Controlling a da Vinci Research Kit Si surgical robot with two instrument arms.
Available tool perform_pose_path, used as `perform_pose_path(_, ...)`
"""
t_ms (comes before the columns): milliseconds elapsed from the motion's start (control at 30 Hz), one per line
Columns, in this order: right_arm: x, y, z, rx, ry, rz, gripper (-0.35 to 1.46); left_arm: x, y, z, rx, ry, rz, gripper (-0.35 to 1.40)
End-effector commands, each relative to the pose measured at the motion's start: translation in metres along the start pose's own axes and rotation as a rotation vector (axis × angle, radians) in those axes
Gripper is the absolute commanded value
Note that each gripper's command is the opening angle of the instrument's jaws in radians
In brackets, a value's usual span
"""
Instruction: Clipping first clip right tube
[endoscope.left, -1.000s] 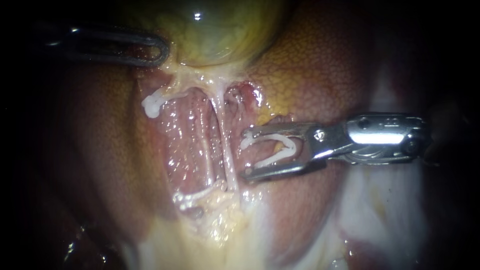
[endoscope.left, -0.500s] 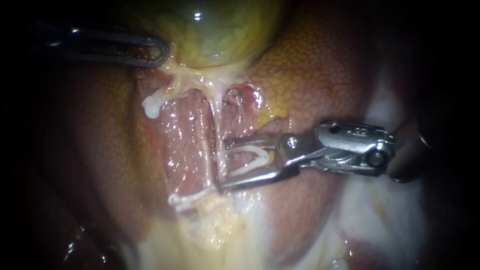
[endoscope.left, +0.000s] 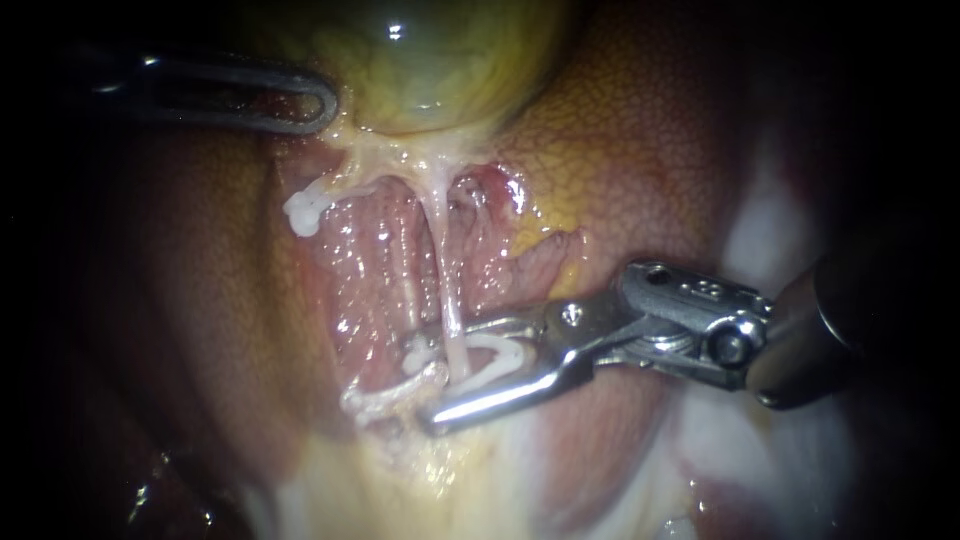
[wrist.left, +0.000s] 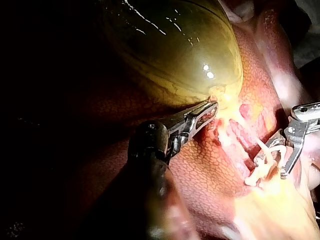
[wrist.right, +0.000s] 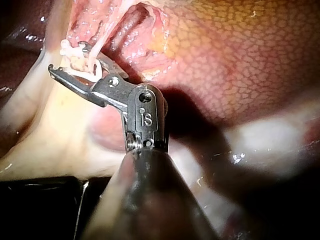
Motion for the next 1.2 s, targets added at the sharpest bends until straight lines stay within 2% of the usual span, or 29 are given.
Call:
perform_pose_path(33,0.0001,-0.0002,0.0002,0.004,0.004,0.005,0.39,0.0,0.0,0.0,0.0,0.0,0.0,-0.35)
perform_pose_path(300,0.0012,-0.0008,0.0007,0.009,0.016,0.028,0.3,0.0,0.0,0.0,0.0,0.0,0.0,-0.35)
perform_pose_path(700,0.0013,-0.0008,0.0005,0.014,0.015,0.058,-0.2,0.0,0.0,0.0,0.0,0.0,0.0,-0.35)
perform_pose_path(767,0.0014,-0.0007,0.0005,0.014,0.015,0.059,-0.35,0.0,0.0,0.0,0.0,0.0,0.0,-0.35)
perform_pose_path(1200,0.0014,-0.0002,0.0002,0.005,0.012,0.059,-0.35,0.0,-0.0001,0.0,0.0,0.0,0.0,-0.35)
